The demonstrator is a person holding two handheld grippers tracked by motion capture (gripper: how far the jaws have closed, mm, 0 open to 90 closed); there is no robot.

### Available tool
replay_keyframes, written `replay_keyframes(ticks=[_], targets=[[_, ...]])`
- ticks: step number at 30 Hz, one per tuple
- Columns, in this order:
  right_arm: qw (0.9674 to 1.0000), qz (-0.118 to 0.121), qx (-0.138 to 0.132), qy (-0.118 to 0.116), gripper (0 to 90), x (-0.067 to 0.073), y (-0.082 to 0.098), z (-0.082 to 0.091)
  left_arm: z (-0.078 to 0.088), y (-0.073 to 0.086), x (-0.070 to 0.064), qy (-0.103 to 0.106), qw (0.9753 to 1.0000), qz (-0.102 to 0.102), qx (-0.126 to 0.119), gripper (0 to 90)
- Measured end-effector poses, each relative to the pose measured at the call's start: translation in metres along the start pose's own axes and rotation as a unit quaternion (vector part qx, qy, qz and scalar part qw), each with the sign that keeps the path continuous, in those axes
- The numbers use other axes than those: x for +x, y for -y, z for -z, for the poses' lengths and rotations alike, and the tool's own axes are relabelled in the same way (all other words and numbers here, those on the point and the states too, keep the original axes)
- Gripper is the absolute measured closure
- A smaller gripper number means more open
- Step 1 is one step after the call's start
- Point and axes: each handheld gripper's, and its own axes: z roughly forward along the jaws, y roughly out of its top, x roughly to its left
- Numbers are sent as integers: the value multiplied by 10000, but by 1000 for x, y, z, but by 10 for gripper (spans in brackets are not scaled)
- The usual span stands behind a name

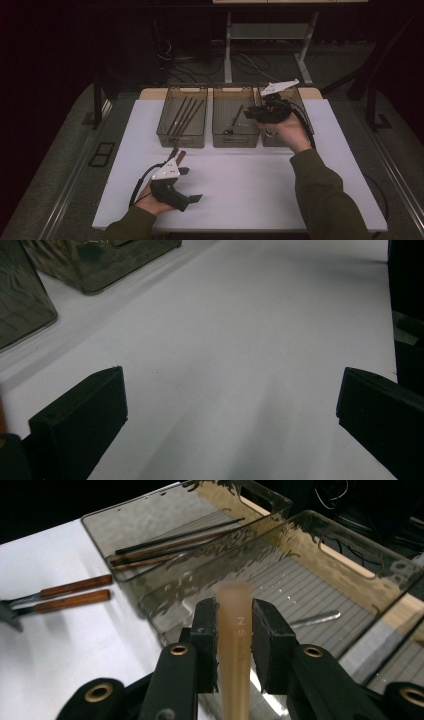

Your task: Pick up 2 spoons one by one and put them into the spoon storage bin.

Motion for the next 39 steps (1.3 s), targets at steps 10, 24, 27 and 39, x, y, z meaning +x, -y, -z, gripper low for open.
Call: replay_keyframes(ticks=[10, 24, 27, 39], targets=[[9997, -108, 197, 33, 734, -11, -19, -45, 0, 0, -1, 19, 10000, 3, -56, 0], [9972, -168, 716, 119, 653, -13, -3, -93, 1, -1, 0, 50, 9999, -72, -49, 0], [9969, -255, 720, 164, 547, -13, -1, -92, 1, -1, 0, 54, 10000, -63, -49, 0], [9992, -300, 256, 2, 370, -4, 7, -56, 2, -1, -1, 15, 10000, -30, -55, 0]])
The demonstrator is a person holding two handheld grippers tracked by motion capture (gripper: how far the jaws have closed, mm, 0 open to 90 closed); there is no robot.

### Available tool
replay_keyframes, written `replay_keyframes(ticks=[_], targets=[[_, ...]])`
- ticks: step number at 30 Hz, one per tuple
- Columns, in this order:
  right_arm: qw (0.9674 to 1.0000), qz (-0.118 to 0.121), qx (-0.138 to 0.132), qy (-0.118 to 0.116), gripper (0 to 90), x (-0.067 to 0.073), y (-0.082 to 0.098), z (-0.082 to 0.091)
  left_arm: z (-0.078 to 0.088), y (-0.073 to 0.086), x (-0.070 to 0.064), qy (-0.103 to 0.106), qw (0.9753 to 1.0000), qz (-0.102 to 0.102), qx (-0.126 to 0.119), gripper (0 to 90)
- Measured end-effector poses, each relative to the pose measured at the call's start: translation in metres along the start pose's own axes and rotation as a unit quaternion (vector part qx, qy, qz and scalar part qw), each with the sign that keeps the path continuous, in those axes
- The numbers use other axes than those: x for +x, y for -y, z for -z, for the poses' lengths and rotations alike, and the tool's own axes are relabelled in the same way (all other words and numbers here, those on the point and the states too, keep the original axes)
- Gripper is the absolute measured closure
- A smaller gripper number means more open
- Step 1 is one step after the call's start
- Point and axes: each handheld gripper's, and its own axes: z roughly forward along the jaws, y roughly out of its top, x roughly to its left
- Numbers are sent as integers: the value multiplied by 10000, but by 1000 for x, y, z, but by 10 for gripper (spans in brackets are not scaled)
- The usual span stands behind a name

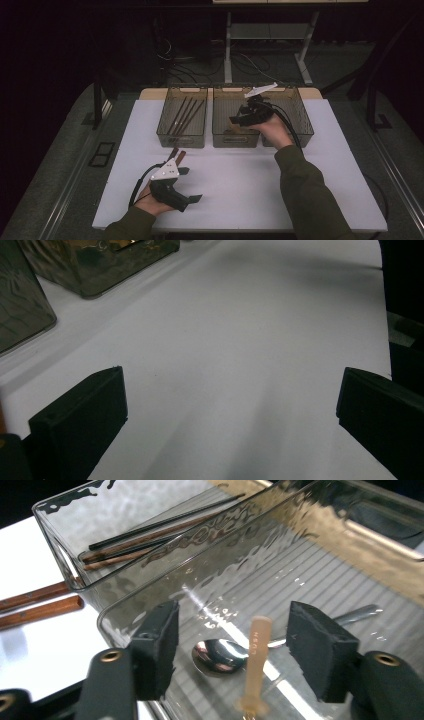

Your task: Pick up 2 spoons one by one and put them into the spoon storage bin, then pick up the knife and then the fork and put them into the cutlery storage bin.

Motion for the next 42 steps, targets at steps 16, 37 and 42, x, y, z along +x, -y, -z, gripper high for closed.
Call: replay_keyframes(ticks=[16, 37, 42], targets=[[9991, 157, -351, 187, 265, 22, 45, 65, 1, 0, 0, -43, 10000, 53, -13, 0], [9973, -144, -663, 264, 196, 46, 140, 105, 10, -3, 6, -429, 9988, 177, 128, 29], [9972, -229, -615, 350, 196, 47, 165, 113, 16, -3, 11, -523, 9983, 190, 175, 73]])
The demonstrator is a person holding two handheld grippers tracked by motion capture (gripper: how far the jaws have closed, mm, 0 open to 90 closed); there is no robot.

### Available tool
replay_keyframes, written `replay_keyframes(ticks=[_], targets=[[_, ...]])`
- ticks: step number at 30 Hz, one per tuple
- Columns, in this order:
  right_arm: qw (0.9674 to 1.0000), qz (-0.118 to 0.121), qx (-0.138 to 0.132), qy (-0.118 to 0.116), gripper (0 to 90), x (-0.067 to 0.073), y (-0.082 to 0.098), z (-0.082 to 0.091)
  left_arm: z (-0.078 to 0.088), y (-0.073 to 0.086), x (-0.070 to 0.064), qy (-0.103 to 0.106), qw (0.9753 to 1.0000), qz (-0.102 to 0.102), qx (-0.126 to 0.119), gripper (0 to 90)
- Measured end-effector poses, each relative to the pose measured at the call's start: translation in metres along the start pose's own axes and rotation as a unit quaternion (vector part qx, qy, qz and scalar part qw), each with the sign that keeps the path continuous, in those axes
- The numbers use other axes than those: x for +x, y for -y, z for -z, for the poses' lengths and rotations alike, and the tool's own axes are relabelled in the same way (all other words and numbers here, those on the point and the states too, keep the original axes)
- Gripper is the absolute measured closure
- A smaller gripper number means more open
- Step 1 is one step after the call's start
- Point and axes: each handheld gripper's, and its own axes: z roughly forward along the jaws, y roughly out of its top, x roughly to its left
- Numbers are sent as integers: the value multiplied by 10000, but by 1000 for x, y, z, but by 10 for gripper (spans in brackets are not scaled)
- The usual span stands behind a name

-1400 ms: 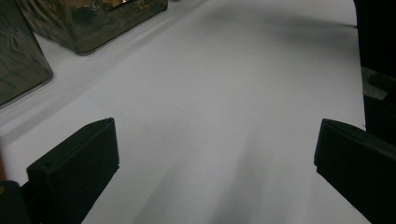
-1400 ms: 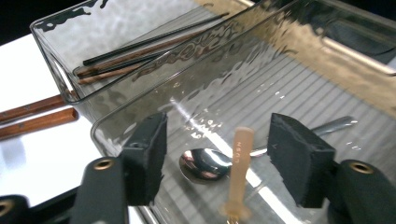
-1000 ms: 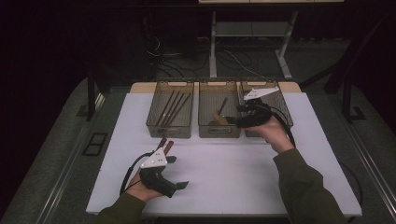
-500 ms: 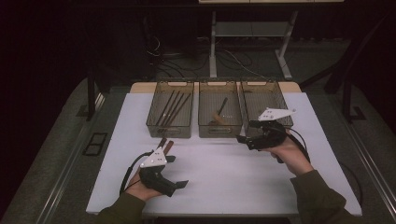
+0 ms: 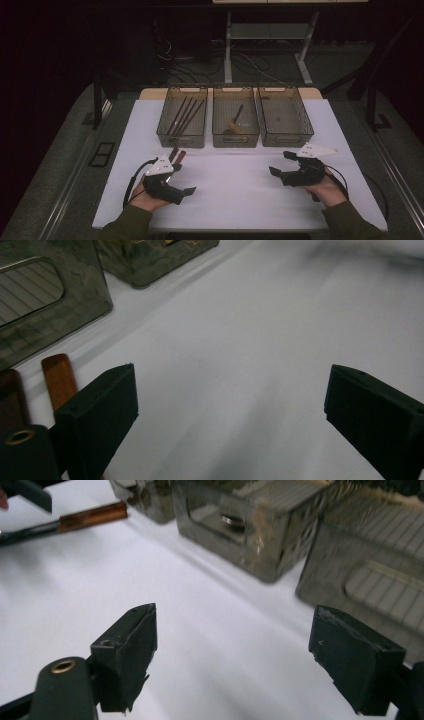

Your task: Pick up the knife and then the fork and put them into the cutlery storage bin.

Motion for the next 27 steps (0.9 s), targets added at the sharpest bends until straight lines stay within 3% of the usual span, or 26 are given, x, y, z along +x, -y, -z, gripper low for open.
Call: replay_keyframes(ticks=[8, 16, 19, 23, 27], targets=[[9997, -9, 233, 53, 191, -4, 25, 10, 9, -1, 9, -163, 9998, 60, 75, 182], [9993, 27, 349, 104, 191, 0, 37, 18, 18, 1, 23, -556, 9980, 248, 177, 340], [9993, 45, 357, 101, 191, 1, 39, 20, 22, 3, 32, -841, 9955, 311, 291, 410], [9993, 73, 353, 84, 191, 2, 38, 20, 24, 10, 45, -1192, 9899, 576, 508, 511], [9992, 139, 352, 82, 191, 3, 38, 19, 21, 15, 51, -1361, 9859, 738, 637, 557]])
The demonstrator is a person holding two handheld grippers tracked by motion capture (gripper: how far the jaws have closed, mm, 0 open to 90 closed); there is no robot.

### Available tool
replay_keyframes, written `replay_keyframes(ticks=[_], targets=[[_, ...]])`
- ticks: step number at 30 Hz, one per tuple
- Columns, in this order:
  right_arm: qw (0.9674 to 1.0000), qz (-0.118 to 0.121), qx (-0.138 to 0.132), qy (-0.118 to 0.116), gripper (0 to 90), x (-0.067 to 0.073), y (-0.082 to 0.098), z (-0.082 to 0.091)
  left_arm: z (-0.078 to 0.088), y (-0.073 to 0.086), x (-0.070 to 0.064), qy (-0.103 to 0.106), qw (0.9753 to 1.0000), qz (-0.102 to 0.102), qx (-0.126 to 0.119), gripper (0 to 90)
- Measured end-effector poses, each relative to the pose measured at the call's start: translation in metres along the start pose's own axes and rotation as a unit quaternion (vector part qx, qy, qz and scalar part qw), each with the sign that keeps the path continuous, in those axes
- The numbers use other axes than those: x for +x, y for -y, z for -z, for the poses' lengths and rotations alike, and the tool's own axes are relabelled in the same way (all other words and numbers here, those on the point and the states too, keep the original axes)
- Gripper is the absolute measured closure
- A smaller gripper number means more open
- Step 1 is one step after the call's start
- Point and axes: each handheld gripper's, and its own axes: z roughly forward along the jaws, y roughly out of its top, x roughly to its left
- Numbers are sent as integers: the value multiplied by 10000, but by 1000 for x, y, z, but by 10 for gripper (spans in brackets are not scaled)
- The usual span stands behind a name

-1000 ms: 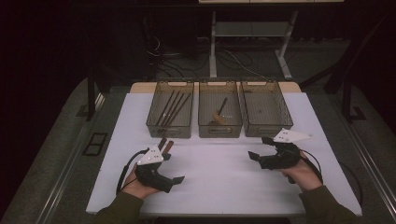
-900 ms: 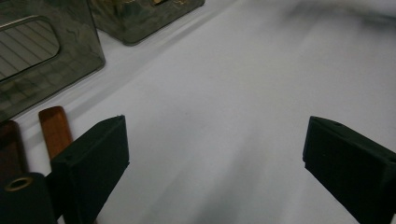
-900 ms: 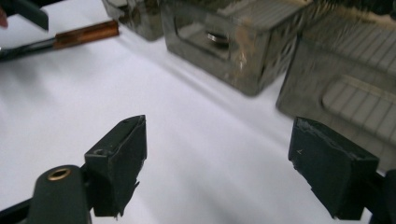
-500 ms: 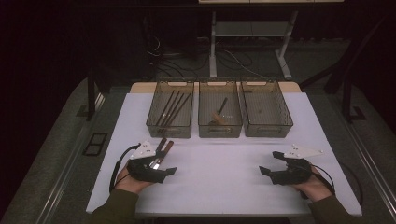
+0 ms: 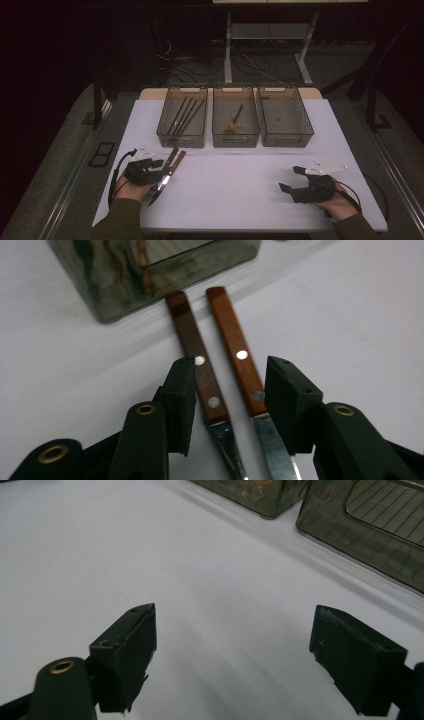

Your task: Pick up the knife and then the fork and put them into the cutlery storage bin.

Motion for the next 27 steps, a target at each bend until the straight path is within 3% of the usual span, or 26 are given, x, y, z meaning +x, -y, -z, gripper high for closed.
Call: replay_keyframes(ticks=[4, 9, 14, 19, 27], targets=[[10000, 18, 18, 1, 191, 1, 0, 0, -3, 0, 1, -189, 9998, 47, 81, 588], [10000, 69, 40, -1, 191, 2, 0, -1, -7, 1, 3, -186, 9996, 99, 201, 610], [9999, 99, 105, 16, 191, 2, 0, -2, -9, 1, 2, -325, 9989, -35, 341, 653], [9999, 119, 104, 16, 191, 3, 0, -2, -9, 1, 3, -320, 9987, -45, 387, 686], [9998, 133, 120, 17, 191, 3, 0, -3, -12, -1, -3, -464, 9975, 43, 536, 663]])
